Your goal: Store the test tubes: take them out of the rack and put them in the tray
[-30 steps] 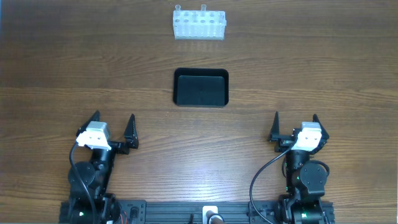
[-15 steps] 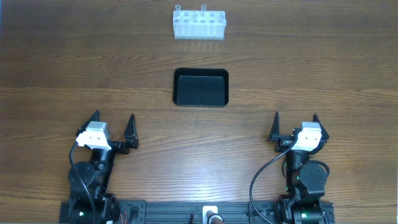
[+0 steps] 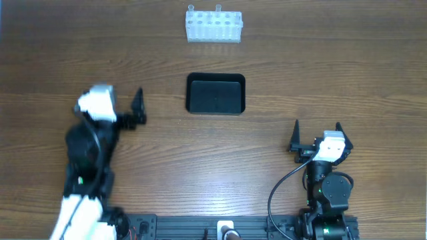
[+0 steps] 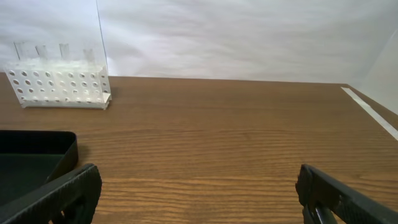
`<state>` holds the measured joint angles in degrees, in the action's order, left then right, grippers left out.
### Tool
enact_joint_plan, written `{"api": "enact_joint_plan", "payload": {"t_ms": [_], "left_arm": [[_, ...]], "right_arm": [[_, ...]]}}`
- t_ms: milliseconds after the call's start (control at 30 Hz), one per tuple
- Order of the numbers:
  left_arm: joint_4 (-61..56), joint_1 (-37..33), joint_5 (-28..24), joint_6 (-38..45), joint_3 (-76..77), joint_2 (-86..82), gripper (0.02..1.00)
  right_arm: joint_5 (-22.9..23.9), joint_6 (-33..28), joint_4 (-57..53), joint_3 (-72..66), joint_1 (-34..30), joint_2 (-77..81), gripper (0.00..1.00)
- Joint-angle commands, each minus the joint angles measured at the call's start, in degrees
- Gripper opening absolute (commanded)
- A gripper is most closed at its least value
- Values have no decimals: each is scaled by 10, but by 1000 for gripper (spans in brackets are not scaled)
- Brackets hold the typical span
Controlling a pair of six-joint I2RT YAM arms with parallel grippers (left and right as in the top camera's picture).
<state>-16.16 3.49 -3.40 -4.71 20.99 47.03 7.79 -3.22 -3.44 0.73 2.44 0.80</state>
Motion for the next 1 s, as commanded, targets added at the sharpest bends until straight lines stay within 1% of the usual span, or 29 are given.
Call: {"api": "enact_joint_plan", "payload": {"t_ms": [33,167,433,667,867,1000], "left_arm": [[-3,20,2,13,144,171,1000],[26,52,2,13,304,353,1000],[106,89,2,13,518,569,1000],[127,110,3,13,633,687,998],[140,120,3,13,705,752,998],[156,125,23,13,752,789,996]], "right_arm": [[-3,-1,-2,-4,-4,-5,991],[-3,-1,-2,-4,-4,-5,993],[-3,-1,-2,-4,-4,-5,991],[-3,-1,-2,-4,-4,-5,991],[-3,-1,-2,-4,-4,-5,993],[-3,-1,-2,-4,-4,-5,991]]}}
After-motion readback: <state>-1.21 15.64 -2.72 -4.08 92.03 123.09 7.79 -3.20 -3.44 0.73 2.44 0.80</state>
